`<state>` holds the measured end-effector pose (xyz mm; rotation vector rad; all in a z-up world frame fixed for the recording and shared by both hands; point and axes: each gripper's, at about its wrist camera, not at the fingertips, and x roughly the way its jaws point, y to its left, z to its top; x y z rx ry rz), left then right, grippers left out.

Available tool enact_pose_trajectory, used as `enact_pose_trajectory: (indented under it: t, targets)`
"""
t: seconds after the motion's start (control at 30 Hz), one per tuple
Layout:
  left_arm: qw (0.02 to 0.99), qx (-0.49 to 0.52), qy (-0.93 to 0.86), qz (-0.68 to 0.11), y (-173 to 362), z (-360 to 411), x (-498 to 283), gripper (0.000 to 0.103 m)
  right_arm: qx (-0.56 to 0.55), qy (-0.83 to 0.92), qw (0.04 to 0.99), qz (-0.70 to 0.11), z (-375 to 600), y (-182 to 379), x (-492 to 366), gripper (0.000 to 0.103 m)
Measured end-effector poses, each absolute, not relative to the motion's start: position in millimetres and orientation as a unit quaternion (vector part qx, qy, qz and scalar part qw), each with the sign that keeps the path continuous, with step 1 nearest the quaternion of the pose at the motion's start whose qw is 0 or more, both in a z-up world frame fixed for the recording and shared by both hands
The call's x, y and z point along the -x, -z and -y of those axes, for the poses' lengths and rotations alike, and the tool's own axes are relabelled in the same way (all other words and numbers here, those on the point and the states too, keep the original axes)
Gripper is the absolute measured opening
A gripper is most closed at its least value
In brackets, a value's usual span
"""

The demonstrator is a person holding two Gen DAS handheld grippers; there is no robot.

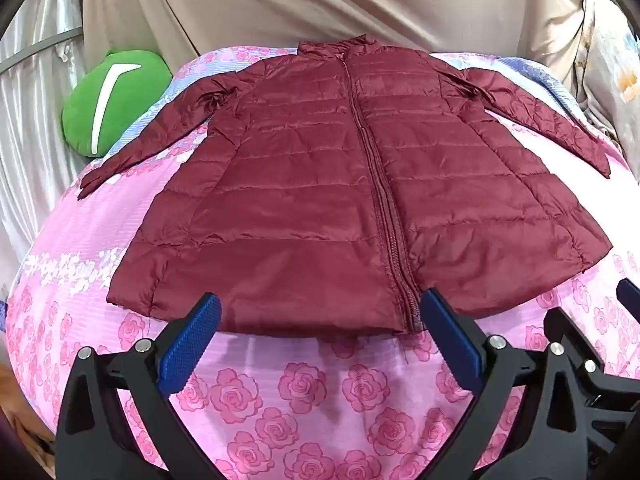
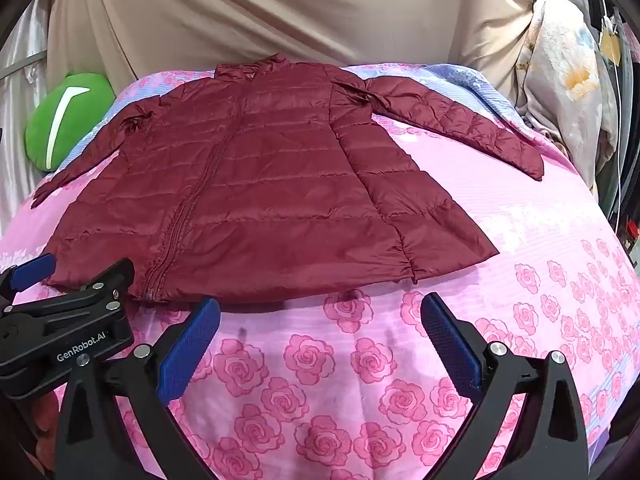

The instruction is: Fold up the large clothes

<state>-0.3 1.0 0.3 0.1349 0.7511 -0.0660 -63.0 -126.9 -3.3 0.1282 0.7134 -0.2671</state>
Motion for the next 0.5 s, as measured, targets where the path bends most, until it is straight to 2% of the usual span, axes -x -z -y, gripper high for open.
enact_pose_trajectory:
  t: [0.5]
  targets:
    - [0.924, -0.081, 0.019, -0.374, 8.9, 4.1, -4.4, 0.097, -0.063, 0.129, 0.926, -0.35, 125.0, 5.3, 58.9, 0.098]
